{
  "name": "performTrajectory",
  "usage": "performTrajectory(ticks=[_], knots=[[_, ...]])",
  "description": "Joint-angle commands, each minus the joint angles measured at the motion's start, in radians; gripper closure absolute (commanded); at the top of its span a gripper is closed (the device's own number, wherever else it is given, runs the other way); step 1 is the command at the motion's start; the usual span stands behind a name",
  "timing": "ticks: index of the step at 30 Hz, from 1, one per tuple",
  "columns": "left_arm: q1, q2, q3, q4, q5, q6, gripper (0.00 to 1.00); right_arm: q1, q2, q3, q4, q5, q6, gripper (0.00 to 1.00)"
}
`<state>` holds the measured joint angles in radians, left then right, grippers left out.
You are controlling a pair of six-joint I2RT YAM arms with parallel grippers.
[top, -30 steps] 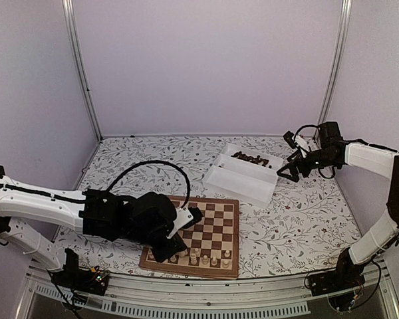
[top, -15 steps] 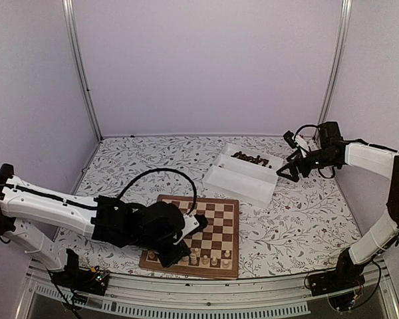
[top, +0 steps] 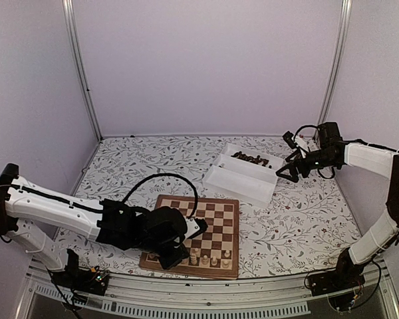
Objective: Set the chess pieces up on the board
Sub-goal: Place the chess piece on the chessboard.
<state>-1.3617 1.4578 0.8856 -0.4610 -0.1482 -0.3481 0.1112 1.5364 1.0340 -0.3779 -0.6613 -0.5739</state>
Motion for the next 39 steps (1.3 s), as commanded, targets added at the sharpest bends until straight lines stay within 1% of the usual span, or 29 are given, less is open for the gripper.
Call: performTrajectory(ticks=[1, 16, 19, 23, 32, 35, 39], knots=[[-0.016, 0.002, -0.013, 0.015, -0.025, -0.011, 0.90, 0.004, 0.011, -0.004, -0.003, -0.020, -0.010, 0.01], [-0.015, 0.035, -0.014, 0.024, -0.042, -0.002, 0.86, 0.003, 0.019, -0.004, -0.009, -0.024, -0.012, 0.01], [-0.016, 0.036, -0.013, 0.020, -0.041, -0.003, 0.82, 0.003, 0.019, -0.002, -0.010, -0.027, -0.014, 0.01], [-0.015, 0.039, -0.008, 0.017, -0.041, -0.011, 0.72, 0.004, 0.019, -0.003, -0.013, -0.030, -0.015, 0.01], [-0.017, 0.006, 0.027, -0.040, -0.056, -0.022, 0.70, 0.004, 0.009, 0.014, -0.022, -0.033, -0.008, 0.01], [-0.017, -0.041, 0.065, -0.080, -0.074, -0.016, 0.68, 0.003, -0.004, 0.042, -0.022, -0.002, 0.010, 0.01], [-0.012, -0.098, 0.133, -0.132, -0.147, 0.018, 0.63, 0.004, -0.011, 0.123, -0.010, 0.120, 0.055, 0.01]])
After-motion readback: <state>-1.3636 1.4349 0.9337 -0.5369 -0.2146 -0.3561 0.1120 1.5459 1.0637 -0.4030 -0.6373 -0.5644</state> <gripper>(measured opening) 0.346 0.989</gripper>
